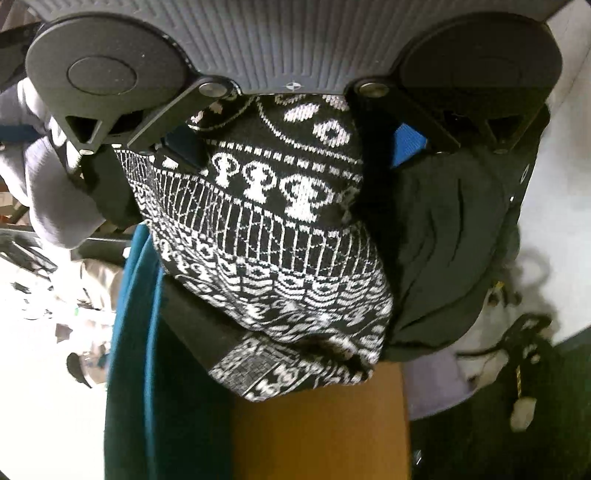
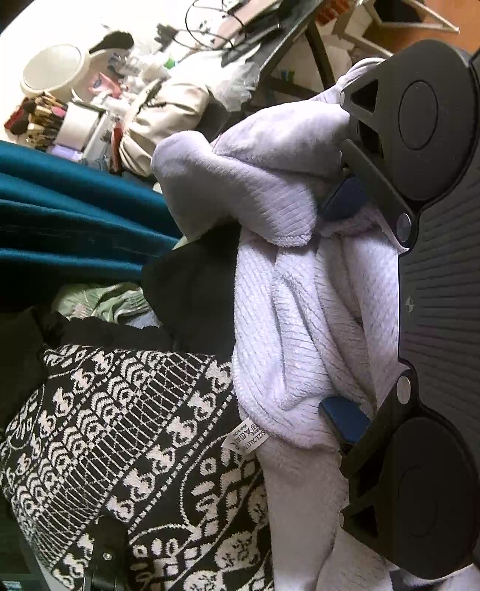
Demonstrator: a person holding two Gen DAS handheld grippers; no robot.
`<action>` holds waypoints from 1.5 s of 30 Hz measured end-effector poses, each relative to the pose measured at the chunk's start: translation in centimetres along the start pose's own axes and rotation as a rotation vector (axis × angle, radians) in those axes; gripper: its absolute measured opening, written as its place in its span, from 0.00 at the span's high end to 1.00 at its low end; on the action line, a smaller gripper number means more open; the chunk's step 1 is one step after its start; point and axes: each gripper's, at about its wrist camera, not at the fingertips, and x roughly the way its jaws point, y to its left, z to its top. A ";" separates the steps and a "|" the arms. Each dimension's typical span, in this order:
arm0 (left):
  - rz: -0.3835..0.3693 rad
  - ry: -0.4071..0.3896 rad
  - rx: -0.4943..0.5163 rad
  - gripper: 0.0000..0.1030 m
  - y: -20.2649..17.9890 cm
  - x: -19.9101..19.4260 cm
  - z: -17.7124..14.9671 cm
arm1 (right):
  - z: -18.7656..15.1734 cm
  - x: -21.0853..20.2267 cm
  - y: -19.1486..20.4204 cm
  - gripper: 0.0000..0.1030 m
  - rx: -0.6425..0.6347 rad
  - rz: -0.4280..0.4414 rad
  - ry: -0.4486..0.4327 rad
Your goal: Fold clothes
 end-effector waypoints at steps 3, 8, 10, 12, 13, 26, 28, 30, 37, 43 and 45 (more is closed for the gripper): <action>-0.038 -0.041 0.036 0.00 0.1 0.2 -0.2 | -0.2 0.1 0.5 0.01 0.007 -0.026 -0.012; -0.066 -0.065 0.056 0.00 0.4 0.5 -0.2 | -0.4 0.1 1.1 0.01 0.019 -0.068 -0.022; -0.069 -0.071 0.055 0.00 0.4 0.5 -0.3 | -0.5 0.2 1.5 0.01 0.027 -0.089 -0.027; -0.072 -0.075 0.054 0.00 0.4 0.5 -0.4 | -0.5 0.3 1.7 0.01 0.031 -0.106 -0.028; -0.075 -0.077 0.052 0.00 0.5 0.6 -0.4 | -0.4 0.4 1.8 0.01 0.032 -0.113 -0.027; -0.083 -0.102 0.042 0.00 0.8 0.5 -0.6 | -0.1 0.6 2.0 0.01 0.030 -0.133 0.008; -0.084 -0.102 0.038 0.00 0.8 0.5 -0.6 | -0.1 0.6 2.1 0.01 0.031 -0.135 0.007; -0.085 -0.102 0.035 0.00 0.8 0.5 -0.5 | -0.1 0.6 2.1 0.01 0.032 -0.135 0.007; -0.103 -0.092 0.046 0.00 0.9 0.8 -0.2 | -0.1 0.7 2.0 0.01 0.031 -0.133 0.006; -0.095 -0.098 0.052 0.00 0.6 0.8 -0.2 | -0.1 0.7 1.9 0.01 0.033 -0.131 0.006; -0.091 -0.096 0.049 0.00 0.6 0.8 -0.1 | 0.0 0.8 1.9 0.01 0.036 -0.130 0.009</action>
